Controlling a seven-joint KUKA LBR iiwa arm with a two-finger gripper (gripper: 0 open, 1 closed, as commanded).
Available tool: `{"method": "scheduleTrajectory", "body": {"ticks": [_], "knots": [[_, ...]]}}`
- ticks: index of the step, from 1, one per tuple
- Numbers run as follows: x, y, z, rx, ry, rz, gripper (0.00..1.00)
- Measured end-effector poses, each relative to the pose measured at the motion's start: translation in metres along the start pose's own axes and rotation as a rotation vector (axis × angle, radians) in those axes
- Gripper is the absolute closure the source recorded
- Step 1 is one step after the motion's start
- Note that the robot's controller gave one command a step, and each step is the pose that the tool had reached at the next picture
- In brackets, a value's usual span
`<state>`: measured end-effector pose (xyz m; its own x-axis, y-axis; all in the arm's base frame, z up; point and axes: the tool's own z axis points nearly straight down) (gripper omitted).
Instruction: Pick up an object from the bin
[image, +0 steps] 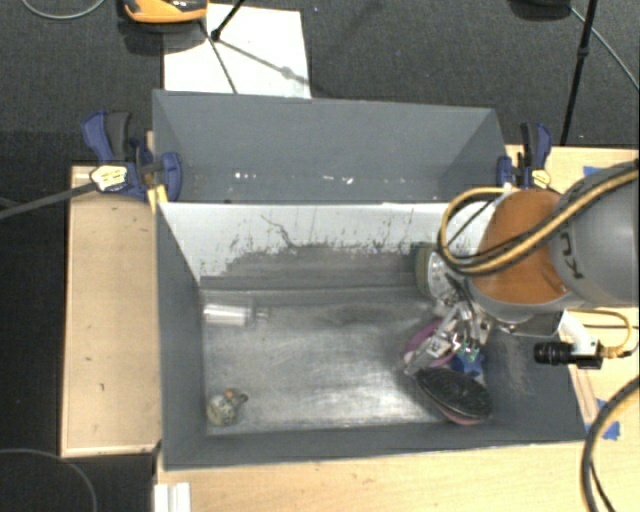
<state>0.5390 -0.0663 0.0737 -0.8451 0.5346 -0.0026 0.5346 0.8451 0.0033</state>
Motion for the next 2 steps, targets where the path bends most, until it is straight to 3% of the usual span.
{"method": "scheduleTrajectory", "body": {"ticks": [1, 2], "knots": [[0.002, -0.003, 0.001, 0.001, -0.006, -0.112, 0.00], [0.006, -0.030, 0.001, -0.003, -0.007, -0.180, 0.00]]}}
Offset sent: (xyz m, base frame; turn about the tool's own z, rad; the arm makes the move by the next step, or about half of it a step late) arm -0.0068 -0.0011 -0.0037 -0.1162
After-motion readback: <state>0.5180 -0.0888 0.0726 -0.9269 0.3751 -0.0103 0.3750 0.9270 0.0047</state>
